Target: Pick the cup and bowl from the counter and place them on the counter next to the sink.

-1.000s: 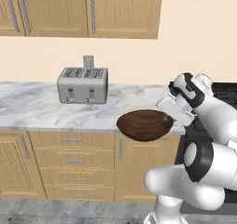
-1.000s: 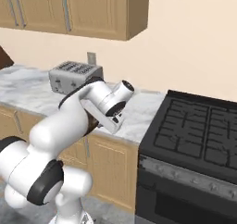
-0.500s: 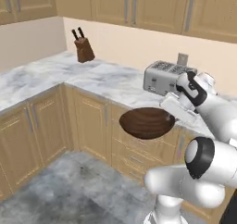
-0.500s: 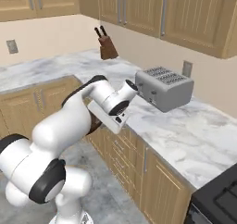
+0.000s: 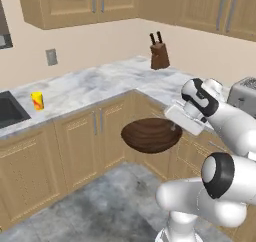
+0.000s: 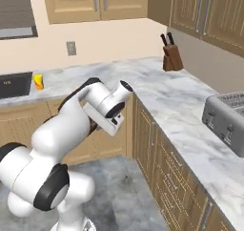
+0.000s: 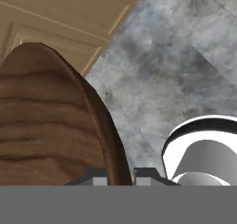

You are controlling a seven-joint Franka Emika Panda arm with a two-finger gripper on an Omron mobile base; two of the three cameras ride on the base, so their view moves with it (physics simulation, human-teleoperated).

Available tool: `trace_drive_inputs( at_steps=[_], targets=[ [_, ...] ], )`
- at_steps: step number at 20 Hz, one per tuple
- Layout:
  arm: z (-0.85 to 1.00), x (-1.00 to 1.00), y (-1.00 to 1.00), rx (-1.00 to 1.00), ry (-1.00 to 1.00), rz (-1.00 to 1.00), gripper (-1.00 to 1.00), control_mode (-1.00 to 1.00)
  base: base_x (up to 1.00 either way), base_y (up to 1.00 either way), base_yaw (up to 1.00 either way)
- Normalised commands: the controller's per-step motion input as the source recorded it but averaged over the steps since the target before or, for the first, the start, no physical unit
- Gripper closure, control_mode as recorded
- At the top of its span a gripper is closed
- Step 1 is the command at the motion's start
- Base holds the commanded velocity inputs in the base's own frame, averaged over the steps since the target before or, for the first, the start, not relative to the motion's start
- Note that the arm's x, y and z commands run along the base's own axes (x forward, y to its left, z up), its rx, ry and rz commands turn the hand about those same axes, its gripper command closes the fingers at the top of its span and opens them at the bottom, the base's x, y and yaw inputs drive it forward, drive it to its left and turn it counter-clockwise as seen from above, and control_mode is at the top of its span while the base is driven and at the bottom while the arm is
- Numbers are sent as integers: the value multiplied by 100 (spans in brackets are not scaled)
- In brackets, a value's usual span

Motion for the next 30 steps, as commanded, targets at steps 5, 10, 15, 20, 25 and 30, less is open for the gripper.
trace_drive_inputs(
  at_steps=[5,10,15,20,25,30],
  targets=[
    [0,0,0,0,0,0,100,100,78,89,4],
    [0,0,0,0,0,0,100,100,7,100,13],
    [0,0,0,0,0,0,100,100,-9,100,20],
    [0,0,0,0,0,0,100,100,5,100,12],
    [0,0,0,0,0,0,100,100,65,77,9],
    [0,0,0,0,0,0,100,100,28,97,16]
  ],
)
